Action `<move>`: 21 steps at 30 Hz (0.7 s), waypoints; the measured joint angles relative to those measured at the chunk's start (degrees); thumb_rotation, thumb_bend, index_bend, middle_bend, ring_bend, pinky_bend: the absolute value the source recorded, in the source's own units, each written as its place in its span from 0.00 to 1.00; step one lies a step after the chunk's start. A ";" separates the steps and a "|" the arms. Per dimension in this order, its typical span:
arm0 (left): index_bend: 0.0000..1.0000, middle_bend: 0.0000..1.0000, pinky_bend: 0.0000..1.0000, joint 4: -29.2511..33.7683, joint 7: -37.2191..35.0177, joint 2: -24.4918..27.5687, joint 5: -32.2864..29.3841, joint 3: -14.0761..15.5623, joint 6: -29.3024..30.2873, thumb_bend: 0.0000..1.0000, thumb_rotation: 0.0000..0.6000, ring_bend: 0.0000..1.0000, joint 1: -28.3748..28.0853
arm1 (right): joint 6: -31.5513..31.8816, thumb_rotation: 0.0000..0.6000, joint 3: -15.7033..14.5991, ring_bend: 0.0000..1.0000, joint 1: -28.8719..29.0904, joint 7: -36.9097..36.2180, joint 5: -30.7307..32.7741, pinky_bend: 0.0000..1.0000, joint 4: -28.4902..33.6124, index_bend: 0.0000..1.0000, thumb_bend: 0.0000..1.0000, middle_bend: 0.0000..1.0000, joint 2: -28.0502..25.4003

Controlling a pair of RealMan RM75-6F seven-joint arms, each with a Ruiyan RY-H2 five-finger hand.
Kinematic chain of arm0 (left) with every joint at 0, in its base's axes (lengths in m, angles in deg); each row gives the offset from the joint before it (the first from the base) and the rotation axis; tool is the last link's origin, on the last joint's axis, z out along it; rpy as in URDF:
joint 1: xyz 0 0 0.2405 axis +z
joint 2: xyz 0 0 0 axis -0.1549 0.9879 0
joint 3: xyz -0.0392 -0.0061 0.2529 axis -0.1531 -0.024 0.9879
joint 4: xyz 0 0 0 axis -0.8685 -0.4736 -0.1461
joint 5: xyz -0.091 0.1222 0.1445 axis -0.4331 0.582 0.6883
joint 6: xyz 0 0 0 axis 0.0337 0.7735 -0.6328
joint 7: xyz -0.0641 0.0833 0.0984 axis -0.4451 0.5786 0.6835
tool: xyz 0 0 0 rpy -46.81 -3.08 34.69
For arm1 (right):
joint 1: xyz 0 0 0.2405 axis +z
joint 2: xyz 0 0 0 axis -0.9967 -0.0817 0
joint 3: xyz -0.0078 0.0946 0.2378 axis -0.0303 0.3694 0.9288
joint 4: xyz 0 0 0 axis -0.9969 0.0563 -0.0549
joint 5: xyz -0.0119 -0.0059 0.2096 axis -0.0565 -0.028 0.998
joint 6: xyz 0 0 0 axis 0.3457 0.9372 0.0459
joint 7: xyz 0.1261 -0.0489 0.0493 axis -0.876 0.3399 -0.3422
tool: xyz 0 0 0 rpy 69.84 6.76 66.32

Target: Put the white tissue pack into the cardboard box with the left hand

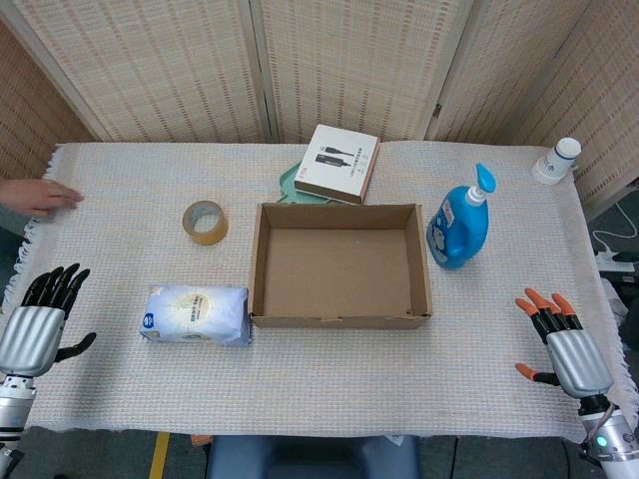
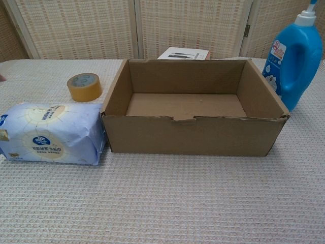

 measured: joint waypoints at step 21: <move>0.00 0.00 0.10 3.17 1.37 2.57 -0.94 0.13 -1.53 0.19 1.00 0.00 -0.18 | -1.16 1.00 0.15 0.00 0.33 -0.31 0.71 0.00 -0.83 0.12 0.00 0.00 0.42</move>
